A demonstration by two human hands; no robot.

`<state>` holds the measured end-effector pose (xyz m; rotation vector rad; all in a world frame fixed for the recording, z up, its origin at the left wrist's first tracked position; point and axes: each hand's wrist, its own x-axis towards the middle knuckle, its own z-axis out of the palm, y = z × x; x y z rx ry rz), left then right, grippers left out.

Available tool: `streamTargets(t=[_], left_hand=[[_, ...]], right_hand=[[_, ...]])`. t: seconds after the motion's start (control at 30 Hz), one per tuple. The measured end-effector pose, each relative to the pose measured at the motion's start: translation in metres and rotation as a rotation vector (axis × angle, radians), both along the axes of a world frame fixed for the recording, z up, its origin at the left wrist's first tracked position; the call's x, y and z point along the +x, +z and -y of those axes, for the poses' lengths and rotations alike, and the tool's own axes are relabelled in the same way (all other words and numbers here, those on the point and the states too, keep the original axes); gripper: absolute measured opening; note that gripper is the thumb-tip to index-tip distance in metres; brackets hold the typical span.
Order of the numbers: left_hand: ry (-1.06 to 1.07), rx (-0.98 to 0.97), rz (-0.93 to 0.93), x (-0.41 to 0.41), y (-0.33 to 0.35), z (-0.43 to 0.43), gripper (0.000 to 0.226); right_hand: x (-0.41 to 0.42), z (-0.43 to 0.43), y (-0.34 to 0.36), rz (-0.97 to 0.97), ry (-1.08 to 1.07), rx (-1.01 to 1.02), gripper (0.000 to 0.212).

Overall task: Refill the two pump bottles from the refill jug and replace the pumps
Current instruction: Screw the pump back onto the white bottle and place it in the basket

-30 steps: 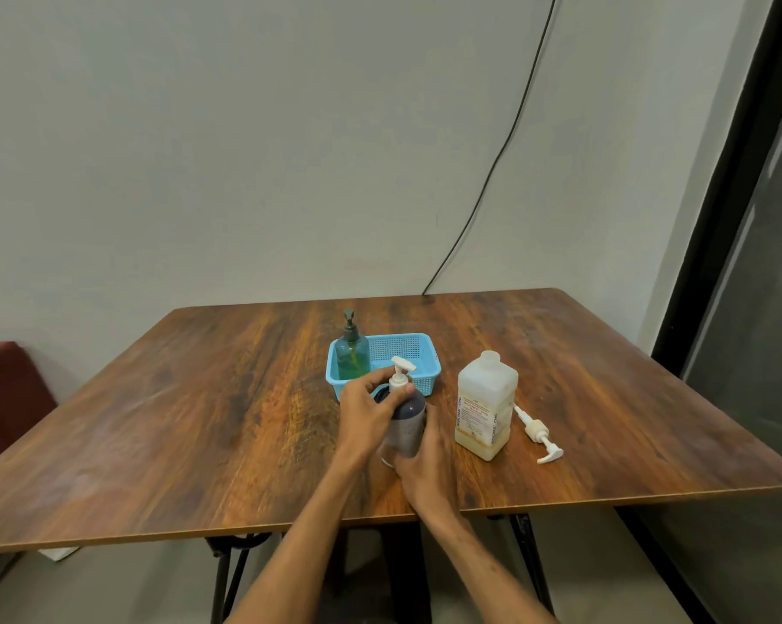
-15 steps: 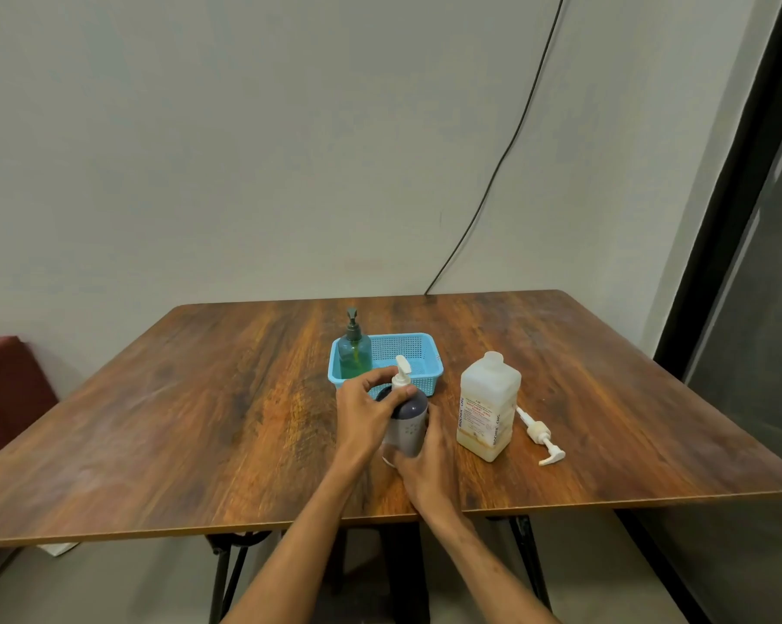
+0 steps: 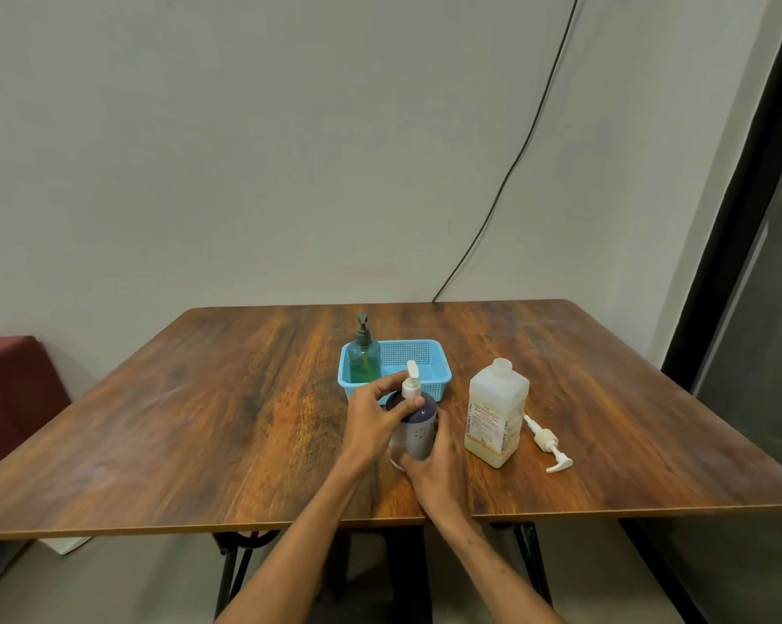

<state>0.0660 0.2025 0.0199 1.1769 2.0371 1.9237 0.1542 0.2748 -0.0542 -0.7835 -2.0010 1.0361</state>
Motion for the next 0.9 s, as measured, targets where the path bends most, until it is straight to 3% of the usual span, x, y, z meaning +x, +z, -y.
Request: streamTargets(t=[0.2, 0.5, 0.7, 0.9], left_hand=[[0.003, -0.026, 0.013, -0.006, 0.002, 0.014, 0.067], [0.006, 0.046, 0.043, -0.031, 0.026, 0.037, 0.056], [0.072, 0.137, 0.07, -0.049, 0.038, 0.037, 0.052], [0.153, 0.1, 0.097, -0.07, 0.031, 0.02, 0.04]], right_hand=[[-0.005, 0.005, 0.013, 0.033, -0.02, -0.071, 0.1], [-0.018, -0.005, 0.039, -0.008, -0.034, -0.045, 0.087], [-0.045, -0.025, 0.087, -0.158, -0.069, 0.0, 0.083], [-0.087, -0.057, 0.106, -0.16, -0.094, -0.054, 0.081]])
